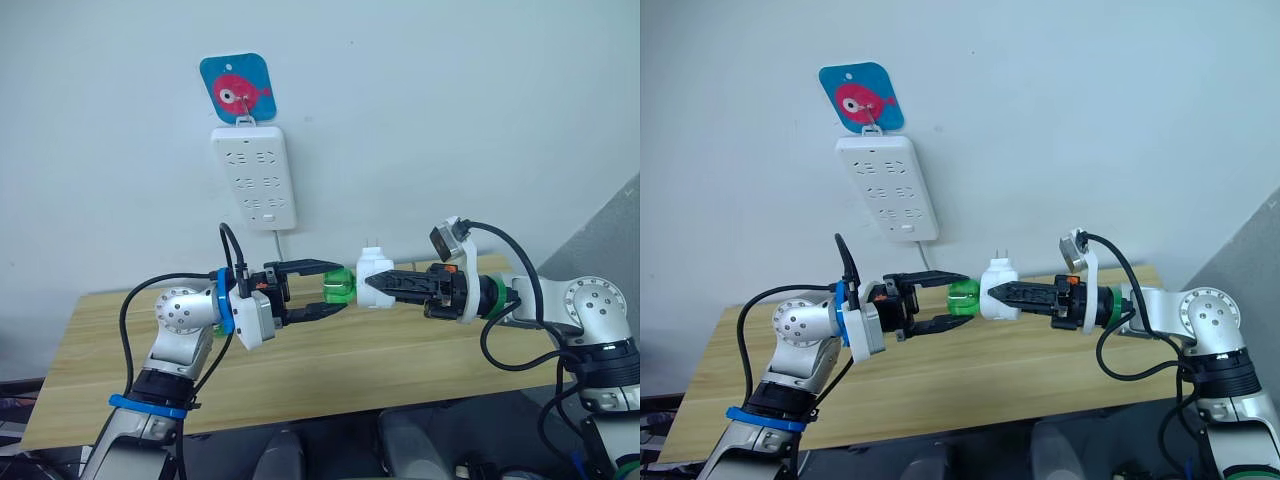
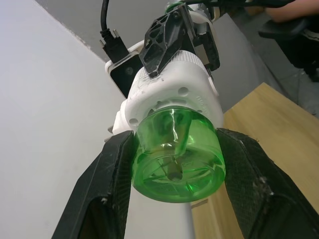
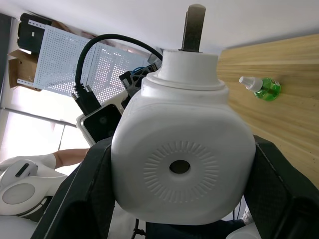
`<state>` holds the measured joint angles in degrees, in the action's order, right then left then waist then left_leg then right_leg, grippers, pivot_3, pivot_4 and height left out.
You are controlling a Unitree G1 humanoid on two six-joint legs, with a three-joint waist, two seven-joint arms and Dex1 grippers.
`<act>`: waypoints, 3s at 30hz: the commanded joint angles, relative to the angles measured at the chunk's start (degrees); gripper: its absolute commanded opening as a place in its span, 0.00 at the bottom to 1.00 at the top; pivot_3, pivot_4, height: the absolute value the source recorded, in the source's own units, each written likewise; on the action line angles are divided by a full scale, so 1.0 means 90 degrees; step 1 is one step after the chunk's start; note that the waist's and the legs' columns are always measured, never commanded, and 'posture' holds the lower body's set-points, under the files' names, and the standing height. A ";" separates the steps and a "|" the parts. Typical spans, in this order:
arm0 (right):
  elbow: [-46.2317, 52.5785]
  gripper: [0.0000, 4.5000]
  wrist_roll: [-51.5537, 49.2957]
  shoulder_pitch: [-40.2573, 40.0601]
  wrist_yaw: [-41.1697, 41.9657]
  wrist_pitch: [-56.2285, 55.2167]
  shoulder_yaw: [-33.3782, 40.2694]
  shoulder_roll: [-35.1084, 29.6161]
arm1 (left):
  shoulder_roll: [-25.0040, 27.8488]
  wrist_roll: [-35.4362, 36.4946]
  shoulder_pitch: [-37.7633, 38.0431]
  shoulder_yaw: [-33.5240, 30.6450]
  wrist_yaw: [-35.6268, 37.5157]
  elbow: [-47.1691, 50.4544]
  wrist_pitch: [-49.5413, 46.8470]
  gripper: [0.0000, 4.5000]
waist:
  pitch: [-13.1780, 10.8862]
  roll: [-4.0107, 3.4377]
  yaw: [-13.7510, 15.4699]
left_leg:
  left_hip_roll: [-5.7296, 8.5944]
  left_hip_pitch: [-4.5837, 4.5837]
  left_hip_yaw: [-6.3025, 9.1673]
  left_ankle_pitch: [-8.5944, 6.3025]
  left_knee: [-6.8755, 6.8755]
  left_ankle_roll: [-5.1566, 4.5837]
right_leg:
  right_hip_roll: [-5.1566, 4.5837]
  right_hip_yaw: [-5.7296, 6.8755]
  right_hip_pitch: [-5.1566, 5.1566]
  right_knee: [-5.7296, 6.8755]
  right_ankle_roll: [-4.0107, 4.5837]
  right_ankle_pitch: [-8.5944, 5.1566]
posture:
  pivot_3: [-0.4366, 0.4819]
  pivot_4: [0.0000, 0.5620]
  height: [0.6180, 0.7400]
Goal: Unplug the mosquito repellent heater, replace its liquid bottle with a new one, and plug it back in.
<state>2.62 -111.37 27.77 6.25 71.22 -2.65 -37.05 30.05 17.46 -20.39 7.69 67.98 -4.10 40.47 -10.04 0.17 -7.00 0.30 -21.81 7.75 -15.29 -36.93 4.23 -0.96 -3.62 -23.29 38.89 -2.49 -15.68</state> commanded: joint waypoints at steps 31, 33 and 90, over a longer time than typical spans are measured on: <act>0.0471 0.68 -0.0181 0.0093 0.0664 -0.0026 -0.0081 -0.0636 | 0.0856 0.0433 0.0432 -0.0910 0.0454 0.0785 -0.1248 1.00 | -0.0008 0.0011 0.0065 | 0.0002 -0.0004 -0.0032 -0.0013 -0.0004 -0.0022 | -0.0003 -0.0028 -0.0013 -0.0007 -0.0006 -0.0002 | 0.30 0.26 1.00; 0.0448 0.68 -0.0181 0.0105 0.0633 -0.0039 -0.0091 -0.0600 | 0.0651 0.0432 0.0493 -0.0850 0.0571 0.0619 -0.0519 1.00 | -0.0008 0.0011 0.0065 | 0.0002 -0.0006 -0.0033 -0.0013 -0.0005 -0.0022 | -0.0004 -0.0031 -0.0012 -0.0007 -0.0010 0.0001 | 0.31 0.26 1.00; 0.0549 0.68 -0.0181 0.0134 0.0701 0.0054 -0.0147 -0.0633 | 0.2458 0.4837 -0.0769 0.0014 -0.1556 0.2124 -1.0491 0.58 | -0.0022 0.0024 -0.0135 | 0.0000 0.0002 -0.0013 -0.0020 -0.0002 -0.0034 | 0.0005 -0.0013 -0.0006 0.0001 -0.0045 -0.0015 | 0.31 0.27 1.00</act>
<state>5.97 -111.45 28.60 11.19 71.87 -5.87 -42.03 50.81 64.01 -29.00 10.67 55.61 15.83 -53.29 -10.24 0.38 -8.22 0.30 -21.78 7.63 -15.47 -36.95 3.92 -0.91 -3.74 -23.35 38.90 -2.86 -15.79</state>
